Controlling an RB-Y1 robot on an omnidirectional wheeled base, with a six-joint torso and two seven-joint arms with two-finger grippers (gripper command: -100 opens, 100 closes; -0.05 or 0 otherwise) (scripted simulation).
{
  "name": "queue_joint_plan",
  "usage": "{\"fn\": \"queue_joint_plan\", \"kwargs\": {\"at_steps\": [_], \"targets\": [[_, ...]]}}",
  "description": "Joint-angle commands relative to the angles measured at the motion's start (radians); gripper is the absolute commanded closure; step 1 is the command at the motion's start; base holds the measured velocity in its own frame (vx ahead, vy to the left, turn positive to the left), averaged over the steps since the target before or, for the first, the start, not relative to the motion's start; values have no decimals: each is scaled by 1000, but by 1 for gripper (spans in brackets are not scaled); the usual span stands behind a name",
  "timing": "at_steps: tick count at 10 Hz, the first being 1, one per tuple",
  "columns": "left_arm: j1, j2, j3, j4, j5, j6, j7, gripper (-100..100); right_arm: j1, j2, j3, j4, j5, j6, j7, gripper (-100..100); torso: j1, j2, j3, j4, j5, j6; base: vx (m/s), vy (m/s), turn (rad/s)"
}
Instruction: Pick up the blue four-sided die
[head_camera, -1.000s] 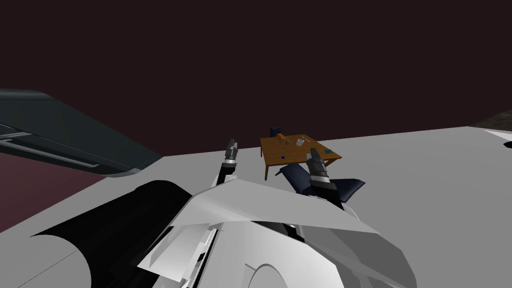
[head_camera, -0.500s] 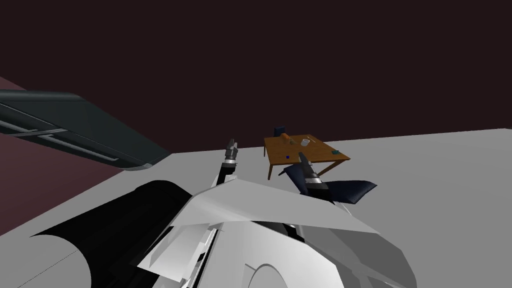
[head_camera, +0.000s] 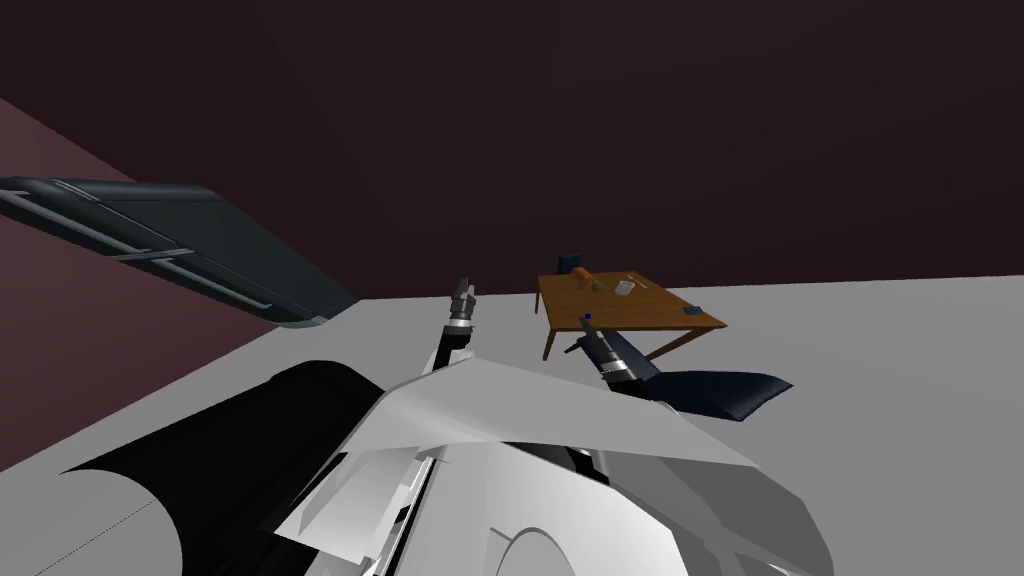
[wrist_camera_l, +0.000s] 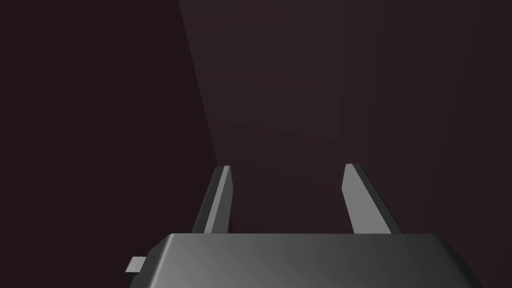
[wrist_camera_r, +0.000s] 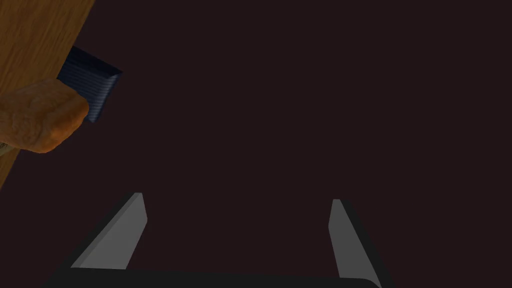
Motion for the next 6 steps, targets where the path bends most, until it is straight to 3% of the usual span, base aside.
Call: {"fn": "queue_joint_plan", "kwargs": {"at_steps": [1,2,3,6], "targets": [[0,0,0,0,0,0,0,0,-9,-48,33,50,9,-5,16,-100,0,0,0,0,0,0,-14,94,142],[0,0,0,0,0,0,0,0,-9,-48,33,52,9,-5,16,-100,-1,0,0,0,0,0,-7,71,87],[0,0,0,0,0,0,0,0,-21,-82,64,87,20,-10,33,-100,-2,-1,0,0,-1,0,-16,81,146],[0,0,0,0,0,0,0,0,-34,-116,94,156,34,-15,48,-100,-3,-1,-1,0,-1,-1,1,64,136]]}}
